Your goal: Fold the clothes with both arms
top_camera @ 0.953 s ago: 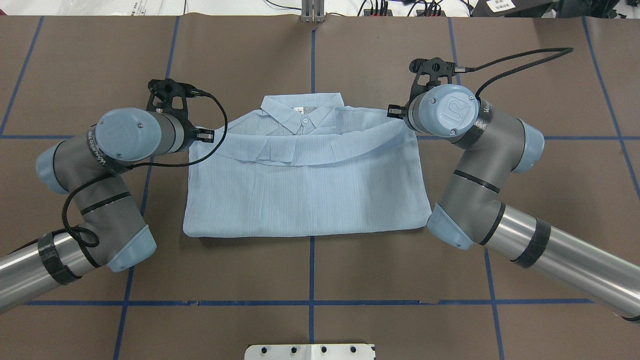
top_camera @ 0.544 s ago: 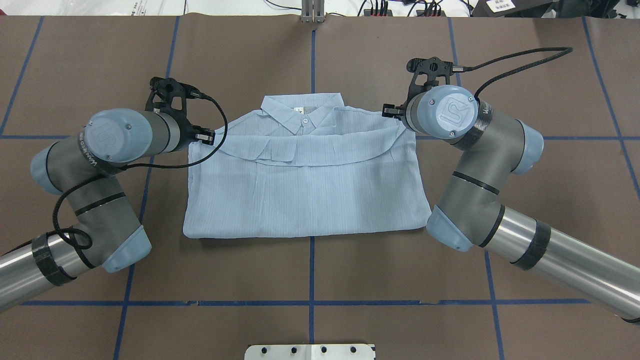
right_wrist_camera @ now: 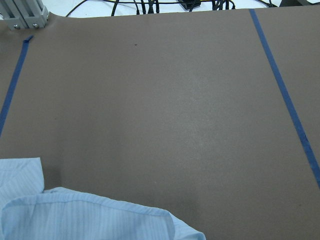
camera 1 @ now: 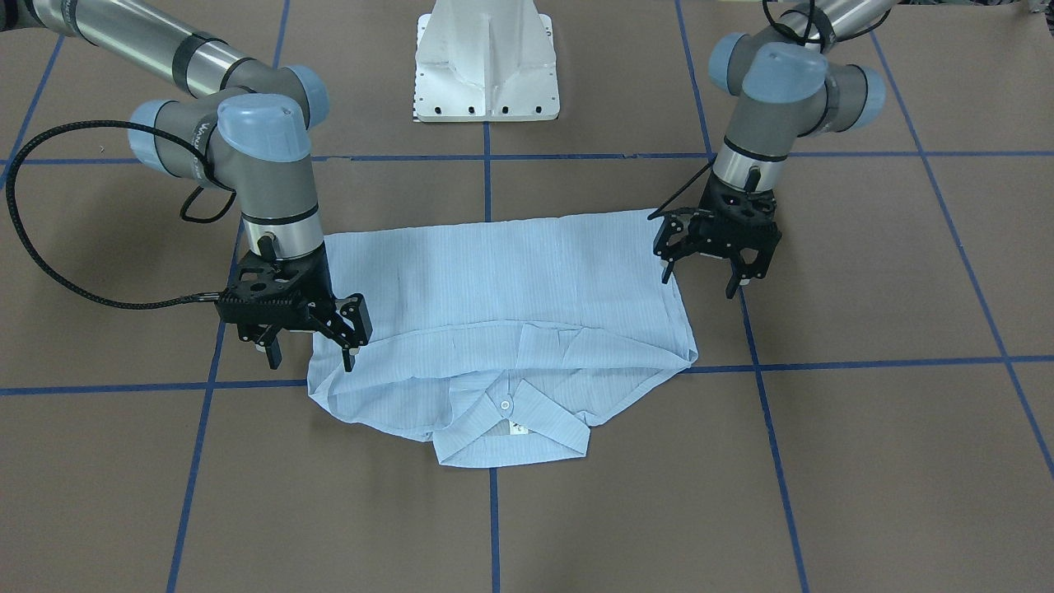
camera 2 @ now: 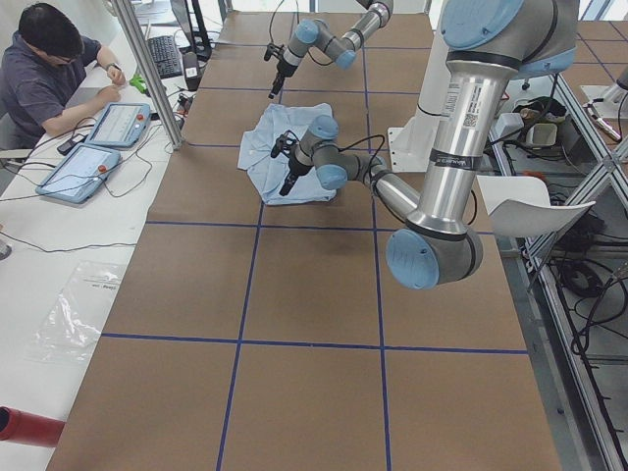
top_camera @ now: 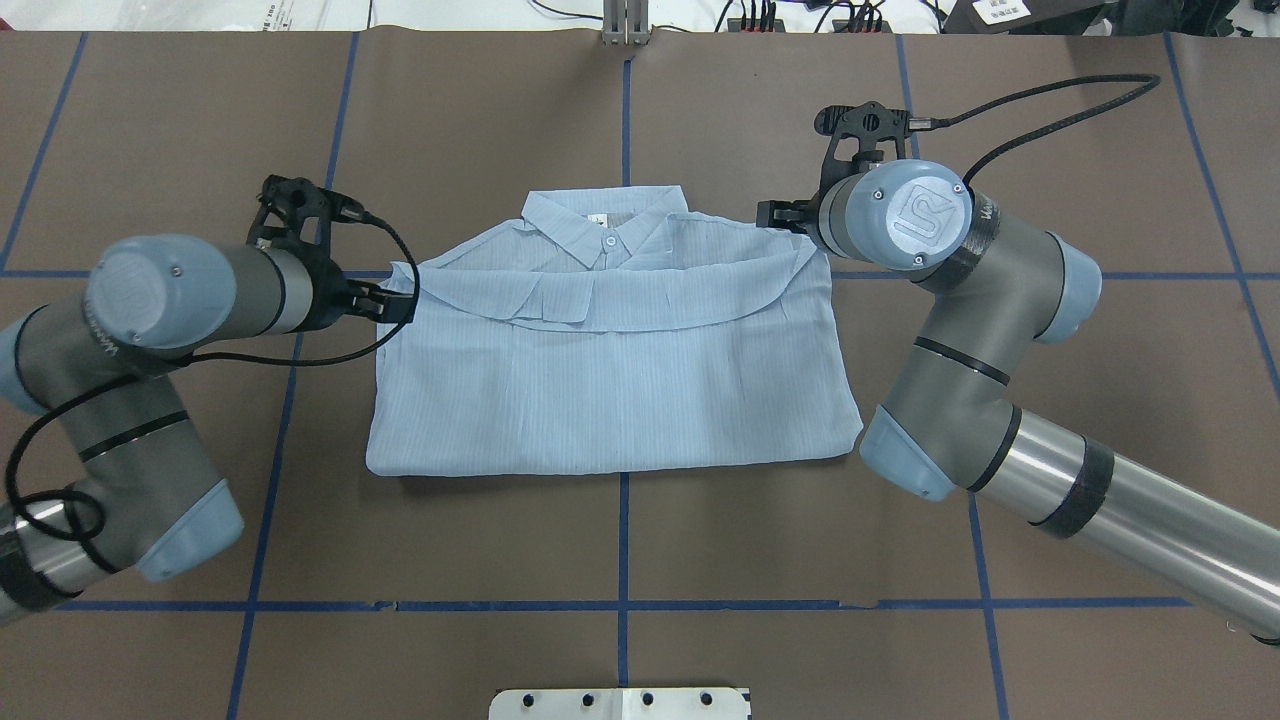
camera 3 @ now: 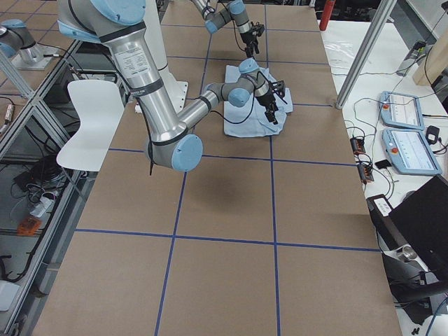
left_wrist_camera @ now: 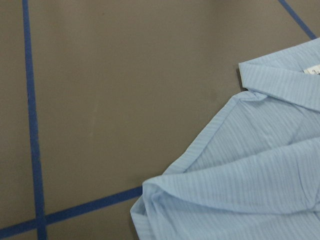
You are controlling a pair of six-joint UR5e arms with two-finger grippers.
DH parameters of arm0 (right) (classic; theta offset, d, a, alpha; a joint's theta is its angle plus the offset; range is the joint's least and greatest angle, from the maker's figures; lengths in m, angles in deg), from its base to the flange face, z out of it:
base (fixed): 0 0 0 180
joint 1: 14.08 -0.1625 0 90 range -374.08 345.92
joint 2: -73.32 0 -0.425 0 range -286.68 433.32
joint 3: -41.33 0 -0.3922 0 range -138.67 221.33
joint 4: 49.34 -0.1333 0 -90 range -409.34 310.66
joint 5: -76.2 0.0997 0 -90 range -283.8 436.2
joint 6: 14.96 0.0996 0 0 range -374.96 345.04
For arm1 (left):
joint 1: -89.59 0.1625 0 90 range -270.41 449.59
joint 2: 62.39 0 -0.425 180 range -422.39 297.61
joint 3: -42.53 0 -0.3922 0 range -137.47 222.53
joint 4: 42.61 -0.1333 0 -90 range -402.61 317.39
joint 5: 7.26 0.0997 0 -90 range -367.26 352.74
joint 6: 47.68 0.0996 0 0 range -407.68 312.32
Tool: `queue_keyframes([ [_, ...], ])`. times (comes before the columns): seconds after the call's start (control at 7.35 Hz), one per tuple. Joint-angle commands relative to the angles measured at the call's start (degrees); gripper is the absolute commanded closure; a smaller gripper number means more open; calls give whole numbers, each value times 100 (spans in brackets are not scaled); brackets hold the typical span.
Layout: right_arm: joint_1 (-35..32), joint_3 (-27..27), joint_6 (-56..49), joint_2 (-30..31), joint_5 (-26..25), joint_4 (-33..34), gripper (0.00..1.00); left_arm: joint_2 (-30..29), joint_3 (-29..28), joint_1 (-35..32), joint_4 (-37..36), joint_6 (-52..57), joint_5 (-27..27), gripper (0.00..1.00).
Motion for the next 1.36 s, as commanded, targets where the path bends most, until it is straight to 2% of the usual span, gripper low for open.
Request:
queue_keyframes([
  [0.0, -2, -5, -5, 12, -7, -7, 0, 335, 367, 701, 35, -929, 32, 0],
  [0.14, 15, 4, -5, 20, -7, -7, 0, 344, 349, 922, 35, -1039, 145, 0],
  [0.27, 16, 4, -5, 12, -7, -7, 0, 344, 340, 1064, 35, -1127, 207, 5],
  [0.54, 16, 4, -5, 21, -16, -7, 0, 344, 287, 1276, 35, -1180, 392, 36],
  [0.68, 16, 4, 3, 12, -16, -7, 0, 344, 287, 1285, 35, -1189, 393, 56],
  [0.82, 16, 4, 4, 12, -16, -7, 0, 344, 287, 1285, 35, -1189, 384, 82],
  [0.95, 16, 4, 12, 12, -16, -7, 0, 344, 305, 1285, 35, -1189, 392, 100],
  [1.22, 16, 4, 30, 12, -16, -7, 0, 388, 305, 1276, 17, -1154, 410, 100],
])
